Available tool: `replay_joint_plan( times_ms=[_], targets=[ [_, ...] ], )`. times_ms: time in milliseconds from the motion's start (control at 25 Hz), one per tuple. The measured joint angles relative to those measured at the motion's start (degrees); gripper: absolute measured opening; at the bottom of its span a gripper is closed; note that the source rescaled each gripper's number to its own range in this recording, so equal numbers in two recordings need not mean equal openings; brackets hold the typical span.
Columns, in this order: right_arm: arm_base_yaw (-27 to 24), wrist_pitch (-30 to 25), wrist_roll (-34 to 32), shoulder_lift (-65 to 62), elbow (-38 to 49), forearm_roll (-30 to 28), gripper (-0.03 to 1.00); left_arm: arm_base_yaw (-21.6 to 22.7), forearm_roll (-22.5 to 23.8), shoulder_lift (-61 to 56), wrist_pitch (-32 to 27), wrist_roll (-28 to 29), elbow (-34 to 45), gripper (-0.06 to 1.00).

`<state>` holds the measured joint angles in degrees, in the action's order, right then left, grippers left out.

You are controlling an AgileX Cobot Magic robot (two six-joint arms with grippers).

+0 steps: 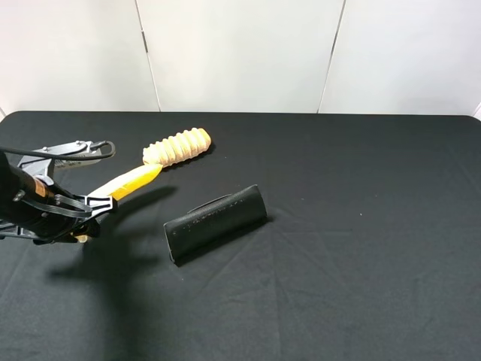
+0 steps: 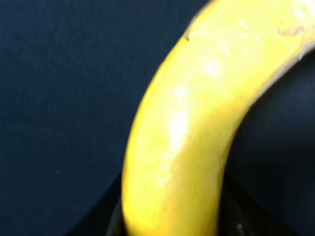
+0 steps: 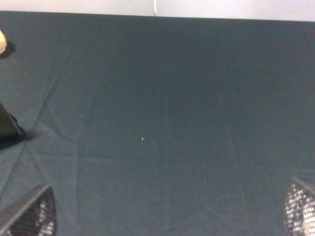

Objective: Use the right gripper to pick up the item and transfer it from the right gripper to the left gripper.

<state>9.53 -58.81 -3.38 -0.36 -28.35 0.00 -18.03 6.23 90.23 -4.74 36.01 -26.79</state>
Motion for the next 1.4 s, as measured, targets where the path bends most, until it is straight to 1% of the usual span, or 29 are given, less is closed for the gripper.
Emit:
replay_joint_plan(
  times_ms=[280,320,360,400,440,480,520,560,600,680,760,960,1120,1240,1320,1400],
  targets=[
    [0.00,0.00,0.00,0.00,0.00,0.00,1.00,0.00,0.00,0.00,0.24,-0.06,0.00,0.00],
    [0.00,0.00,0.00,0.00,0.00,0.00,1.00,0.00,0.00,0.00,0.24,-0.23,0.00,0.05],
    [0.00,0.00,0.00,0.00,0.00,0.00,1.00,0.00,0.00,0.00,0.24,-0.23,0.00,0.17],
    [0.00,0.00,0.00,0.00,0.00,0.00,1.00,0.00,0.00,0.00,0.24,-0.23,0.00,0.32],
    [0.00,0.00,0.00,0.00,0.00,0.00,1.00,0.00,0.00,0.00,0.24,-0.23,0.00,0.51],
    [0.00,0.00,0.00,0.00,0.00,0.00,1.00,0.00,0.00,0.00,0.24,-0.23,0.00,0.67],
    [0.00,0.00,0.00,0.00,0.00,0.00,1.00,0.00,0.00,0.00,0.24,-0.23,0.00,0.79],
    [0.00,0.00,0.00,0.00,0.00,0.00,1.00,0.00,0.00,0.00,0.24,-0.23,0.00,0.87],
    [0.00,0.00,0.00,0.00,0.00,0.00,1.00,0.00,0.00,0.00,0.24,-0.23,0.00,0.92],
    [0.00,0.00,0.00,0.00,0.00,0.00,1.00,0.00,0.00,0.00,0.24,-0.23,0.00,0.96],
    [0.00,0.00,0.00,0.00,0.00,0.00,1.00,0.00,0.00,0.00,0.24,-0.23,0.00,0.98],
    [0.00,0.00,0.00,0.00,0.00,0.00,1.00,0.00,0.00,-0.18,0.10,-0.23,0.00,1.00],
    [0.00,0.00,0.00,0.00,0.00,0.00,1.00,0.00,0.00,-3.71,-2.11,-0.29,0.04,1.00],
    [0.00,0.00,0.00,0.00,0.00,0.00,1.00,0.00,0.00,-8.15,-5.71,-0.58,0.06,1.00],
    [0.00,0.00,0.00,0.00,0.00,0.00,1.00,0.00,0.00,-11.57,-9.29,-1.31,0.06,1.00],
    [0.00,0.00,0.00,0.00,0.00,0.00,1.00,0.00,0.00,-15.60,-14.96,-3.13,-0.47,1.00]
  ],
)
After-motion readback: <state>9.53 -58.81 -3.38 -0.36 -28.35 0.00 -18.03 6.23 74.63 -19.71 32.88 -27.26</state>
